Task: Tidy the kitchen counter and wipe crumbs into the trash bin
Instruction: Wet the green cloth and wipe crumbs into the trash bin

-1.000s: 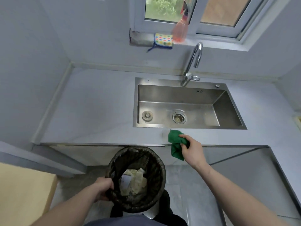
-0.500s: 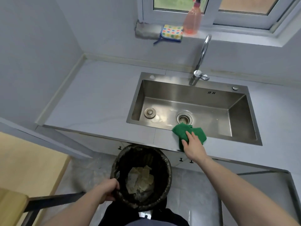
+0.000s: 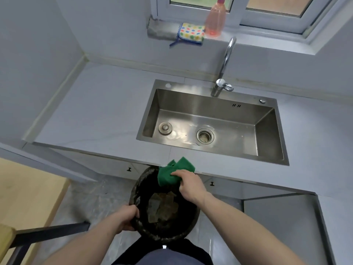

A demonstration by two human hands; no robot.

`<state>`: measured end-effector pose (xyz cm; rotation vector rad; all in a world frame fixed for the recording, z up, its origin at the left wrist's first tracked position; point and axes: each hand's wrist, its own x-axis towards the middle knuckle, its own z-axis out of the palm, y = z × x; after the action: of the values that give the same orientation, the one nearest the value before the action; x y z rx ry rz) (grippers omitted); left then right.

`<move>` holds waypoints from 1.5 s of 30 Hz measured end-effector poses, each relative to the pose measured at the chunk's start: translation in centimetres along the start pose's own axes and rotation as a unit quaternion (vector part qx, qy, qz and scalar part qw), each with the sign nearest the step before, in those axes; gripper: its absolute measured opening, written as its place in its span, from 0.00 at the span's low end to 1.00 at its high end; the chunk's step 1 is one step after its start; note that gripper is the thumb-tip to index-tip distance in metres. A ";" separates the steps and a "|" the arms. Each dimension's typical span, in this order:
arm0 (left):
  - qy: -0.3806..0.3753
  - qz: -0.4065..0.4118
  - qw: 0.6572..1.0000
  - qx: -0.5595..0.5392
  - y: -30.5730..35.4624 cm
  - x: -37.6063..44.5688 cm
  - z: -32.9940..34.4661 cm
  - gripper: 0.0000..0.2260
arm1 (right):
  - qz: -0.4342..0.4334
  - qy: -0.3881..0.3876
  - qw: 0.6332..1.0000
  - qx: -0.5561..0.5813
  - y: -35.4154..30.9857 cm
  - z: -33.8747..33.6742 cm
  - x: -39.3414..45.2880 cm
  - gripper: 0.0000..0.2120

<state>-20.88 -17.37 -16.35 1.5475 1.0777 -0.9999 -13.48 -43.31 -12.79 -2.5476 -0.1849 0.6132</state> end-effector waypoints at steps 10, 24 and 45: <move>-0.018 0.026 0.996 0.080 2.5 -0.9 1.9 0.10 | 0.120 0.183 0.968 0.123 6.5 -3.8 -8.2 0.23; -0.010 0.003 0.996 0.094 2.7 -1.4 10.9 0.12 | 0.276 0.322 0.897 0.123 26.5 -15.7 -14.4 0.26; 0.042 0.018 0.998 0.047 0.2 -8.3 28.8 0.11 | 0.247 0.189 0.946 0.094 36.1 -16.3 -11.4 0.25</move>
<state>-25.67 -46.85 -14.11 1.6927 1.0699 -0.9803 -15.68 -84.38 -14.20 -2.4656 0.6320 0.2808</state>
